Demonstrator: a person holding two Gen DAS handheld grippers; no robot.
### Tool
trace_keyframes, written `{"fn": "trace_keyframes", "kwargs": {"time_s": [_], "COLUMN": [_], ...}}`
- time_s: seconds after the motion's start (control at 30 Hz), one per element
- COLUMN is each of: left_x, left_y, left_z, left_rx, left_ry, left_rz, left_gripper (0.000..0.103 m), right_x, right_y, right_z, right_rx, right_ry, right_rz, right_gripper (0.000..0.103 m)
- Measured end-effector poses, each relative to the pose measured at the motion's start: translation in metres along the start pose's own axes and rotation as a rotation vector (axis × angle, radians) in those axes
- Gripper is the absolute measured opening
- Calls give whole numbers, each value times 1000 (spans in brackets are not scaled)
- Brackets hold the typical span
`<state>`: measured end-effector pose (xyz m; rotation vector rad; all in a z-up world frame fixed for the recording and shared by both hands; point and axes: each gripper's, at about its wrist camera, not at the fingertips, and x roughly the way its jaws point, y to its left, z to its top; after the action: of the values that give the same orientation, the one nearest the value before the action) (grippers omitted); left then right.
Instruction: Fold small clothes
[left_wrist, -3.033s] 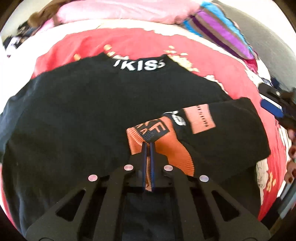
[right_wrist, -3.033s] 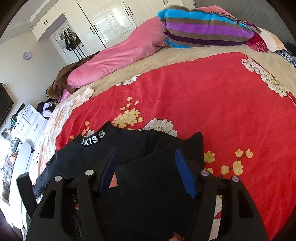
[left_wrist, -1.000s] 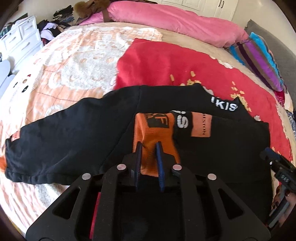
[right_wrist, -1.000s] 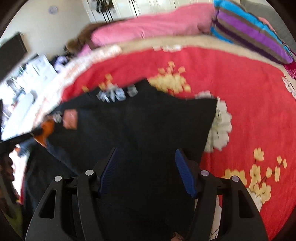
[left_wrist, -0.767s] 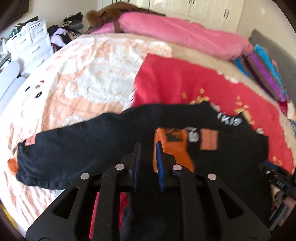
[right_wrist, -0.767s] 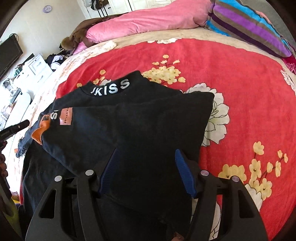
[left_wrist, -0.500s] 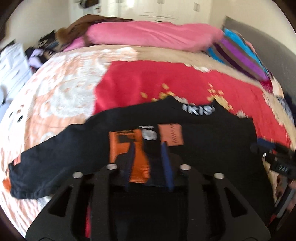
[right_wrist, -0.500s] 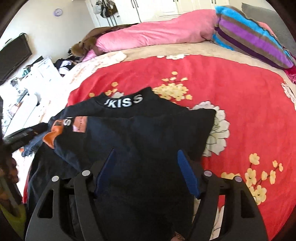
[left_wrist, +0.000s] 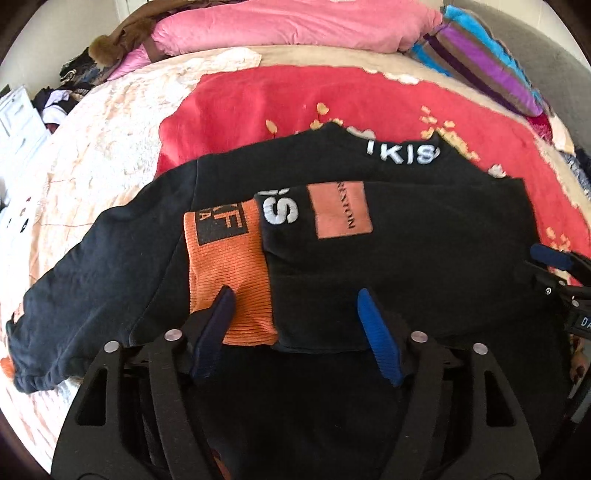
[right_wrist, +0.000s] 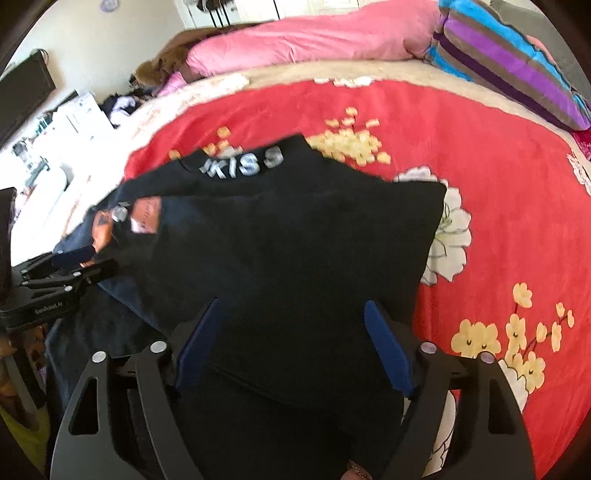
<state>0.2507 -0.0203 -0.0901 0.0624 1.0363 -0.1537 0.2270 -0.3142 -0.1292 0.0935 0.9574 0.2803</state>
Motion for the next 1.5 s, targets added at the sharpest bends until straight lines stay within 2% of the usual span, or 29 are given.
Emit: {"fn": "trace_keyframes", "kwargs": {"time_s": [0.07,0.33,0.37,0.4,0.43,0.47,0.57,1.03,1.27,1.37,1.5], "left_x": [-8,-30,-32,-33,-36,-38,-46,-81,-100,-105,-112], "left_y": [2,9,10,12,14,15,20,64,116,138,170], "left_z": [2,10,11,12,13,14,16,13,-5,-15,-28], "left_rx": [-16,-45,-50,-54,-59,-63,-80,-201,-341,-386,-465], "left_ry": [-16,-67,-70,-73,-81,-84,-103,-158,-172,-174,-173], "left_rz": [-23,-16,-10,-8,-4,-3,14,43,80,124,144], "left_gripper": [67,81,91,94,94,94,94,94,94,94,94], "right_x": [-8,-35,-39,-42,-45,-49,-59,-86,-86,-80,-76], "right_y": [2,11,14,15,17,20,28,69,96,117,143], "right_z": [2,9,10,10,11,12,14,27,31,33,35], "right_rx": [0,-36,-43,-47,-53,-60,-76,-109,-119,-135,-172], "right_ry": [-33,-136,-153,-164,-175,-192,-231,-300,-294,-277,-269], "right_rz": [5,-22,-31,-35,-38,-43,-50,-46,-5,29,56], "right_gripper": [84,87,87,87,89,98,98,99,99,99,99]}}
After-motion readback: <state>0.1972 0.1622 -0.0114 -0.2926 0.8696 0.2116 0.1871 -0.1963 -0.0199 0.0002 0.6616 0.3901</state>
